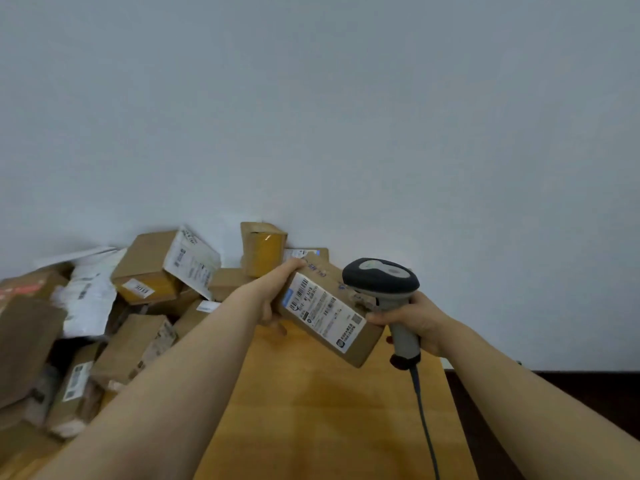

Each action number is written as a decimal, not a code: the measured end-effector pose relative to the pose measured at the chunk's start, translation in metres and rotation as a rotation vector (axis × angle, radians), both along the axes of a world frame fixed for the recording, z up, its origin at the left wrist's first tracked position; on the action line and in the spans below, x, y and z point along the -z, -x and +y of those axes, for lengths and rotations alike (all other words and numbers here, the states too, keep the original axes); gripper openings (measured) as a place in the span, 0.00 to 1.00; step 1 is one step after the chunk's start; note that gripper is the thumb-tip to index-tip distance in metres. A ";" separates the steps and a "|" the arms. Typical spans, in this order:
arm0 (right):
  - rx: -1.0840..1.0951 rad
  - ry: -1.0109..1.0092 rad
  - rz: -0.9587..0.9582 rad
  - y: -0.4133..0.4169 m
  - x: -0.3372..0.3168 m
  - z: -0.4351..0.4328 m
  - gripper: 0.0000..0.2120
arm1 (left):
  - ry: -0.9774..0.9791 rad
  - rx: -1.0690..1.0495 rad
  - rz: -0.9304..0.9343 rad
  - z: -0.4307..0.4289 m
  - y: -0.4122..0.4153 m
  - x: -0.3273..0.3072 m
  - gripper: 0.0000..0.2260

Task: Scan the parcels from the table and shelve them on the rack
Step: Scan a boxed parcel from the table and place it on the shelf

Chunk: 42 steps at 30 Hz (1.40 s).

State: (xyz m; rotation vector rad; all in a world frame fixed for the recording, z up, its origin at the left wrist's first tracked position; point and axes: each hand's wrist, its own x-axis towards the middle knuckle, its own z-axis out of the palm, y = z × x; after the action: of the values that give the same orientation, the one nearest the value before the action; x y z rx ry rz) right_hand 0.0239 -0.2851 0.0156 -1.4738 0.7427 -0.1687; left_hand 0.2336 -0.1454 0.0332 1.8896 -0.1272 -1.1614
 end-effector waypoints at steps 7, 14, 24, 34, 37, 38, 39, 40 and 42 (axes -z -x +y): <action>-0.125 0.061 -0.101 0.026 -0.021 0.118 0.24 | 0.002 -0.041 -0.023 0.135 0.021 -0.043 0.41; -0.199 0.139 -0.091 0.058 -0.049 0.204 0.24 | -0.138 0.160 -0.252 0.226 0.058 -0.078 0.20; -0.029 -0.087 -0.334 0.076 -0.081 0.261 0.25 | 0.463 -0.171 0.009 0.289 0.097 -0.082 0.37; 0.047 -0.029 -0.337 0.101 -0.104 0.281 0.23 | 0.491 0.009 -0.057 0.291 0.153 -0.077 0.31; -0.065 0.101 -0.272 0.118 -0.106 0.281 0.21 | 0.278 -0.039 -0.284 0.293 0.158 -0.075 0.29; -0.095 0.096 -0.259 0.121 -0.107 0.282 0.19 | 0.237 -0.059 -0.328 0.294 0.160 -0.073 0.29; -0.112 0.087 -0.244 0.124 -0.108 0.284 0.17 | 0.210 -0.077 -0.354 0.296 0.162 -0.072 0.29; -0.124 0.081 -0.229 0.126 -0.109 0.286 0.14 | 0.194 -0.094 -0.364 0.297 0.163 -0.070 0.29; -0.149 0.063 -0.213 0.127 -0.112 0.290 0.10 | 0.186 -0.136 -0.357 0.300 0.168 -0.068 0.30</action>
State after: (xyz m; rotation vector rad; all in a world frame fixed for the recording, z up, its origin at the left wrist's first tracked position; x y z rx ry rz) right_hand -0.1032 0.0054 0.1277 -1.5373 0.4579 -0.2330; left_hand 0.0658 0.1546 0.1015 1.8897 -0.2878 -0.6886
